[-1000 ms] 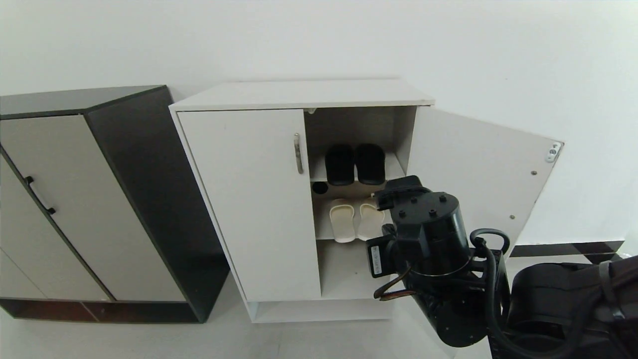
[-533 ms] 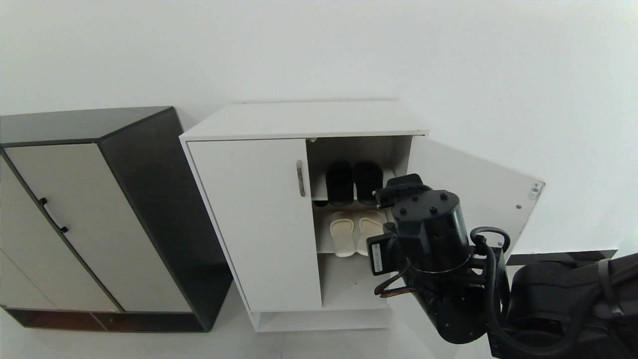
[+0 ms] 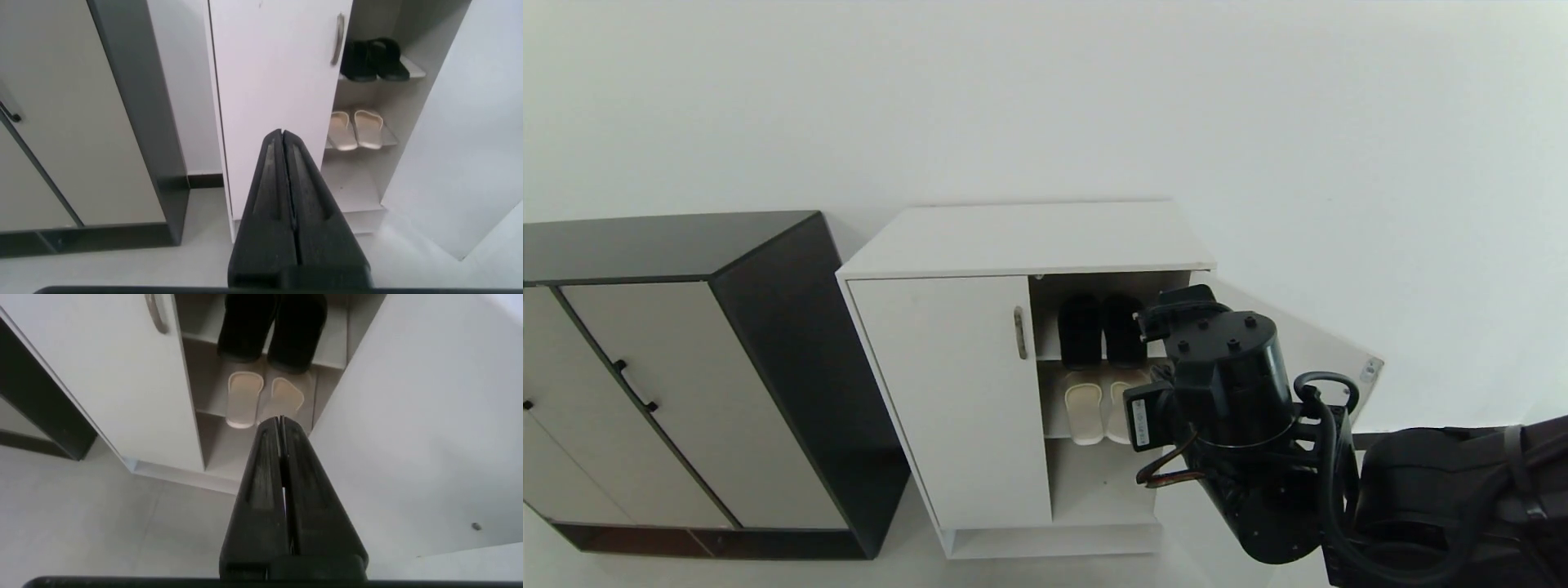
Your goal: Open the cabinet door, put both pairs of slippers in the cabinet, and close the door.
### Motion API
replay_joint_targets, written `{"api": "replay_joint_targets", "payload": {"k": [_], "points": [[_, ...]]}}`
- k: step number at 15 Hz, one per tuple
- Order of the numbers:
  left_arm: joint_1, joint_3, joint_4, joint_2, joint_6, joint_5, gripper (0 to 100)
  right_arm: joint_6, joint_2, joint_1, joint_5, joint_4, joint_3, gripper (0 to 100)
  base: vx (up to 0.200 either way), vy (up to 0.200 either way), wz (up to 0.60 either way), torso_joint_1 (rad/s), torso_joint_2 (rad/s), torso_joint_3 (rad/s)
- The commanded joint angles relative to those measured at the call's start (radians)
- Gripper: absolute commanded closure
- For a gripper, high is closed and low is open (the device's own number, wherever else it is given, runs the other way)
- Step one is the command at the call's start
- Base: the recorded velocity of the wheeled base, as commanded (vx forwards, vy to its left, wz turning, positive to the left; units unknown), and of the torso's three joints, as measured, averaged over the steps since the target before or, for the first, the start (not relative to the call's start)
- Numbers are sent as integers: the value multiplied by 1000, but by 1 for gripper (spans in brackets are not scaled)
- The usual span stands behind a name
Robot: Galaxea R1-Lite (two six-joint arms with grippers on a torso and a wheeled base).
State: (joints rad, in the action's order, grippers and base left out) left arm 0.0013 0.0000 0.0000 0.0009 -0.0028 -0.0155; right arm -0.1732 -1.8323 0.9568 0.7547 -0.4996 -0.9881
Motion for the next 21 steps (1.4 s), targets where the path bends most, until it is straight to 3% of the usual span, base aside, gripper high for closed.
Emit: {"api": "replay_joint_targets", "payload": {"k": [1,7,12,18,21], "points": [[0,0,0,1,0,0,100,0,-1,0,0,-1,-1,100,0,0,0,212,-535,-310],[0,0,0,1,0,0,100,9,-1,-10,0,-8,-4,100,0,0,0,224,-539,-308],[0,0,0,-1,1,-1,100,12,-2,-10,-1,-22,-3,100,0,0,0,51,-114,-71],[0,0,0,1,1,-1,100,14,-1,-10,-3,-37,-6,100,0,0,-600,4,-4,-2],[0,0,0,1,1,-1,100,55,-2,-64,-25,-96,-20,100,0,0,-400,3,2,0]]}}
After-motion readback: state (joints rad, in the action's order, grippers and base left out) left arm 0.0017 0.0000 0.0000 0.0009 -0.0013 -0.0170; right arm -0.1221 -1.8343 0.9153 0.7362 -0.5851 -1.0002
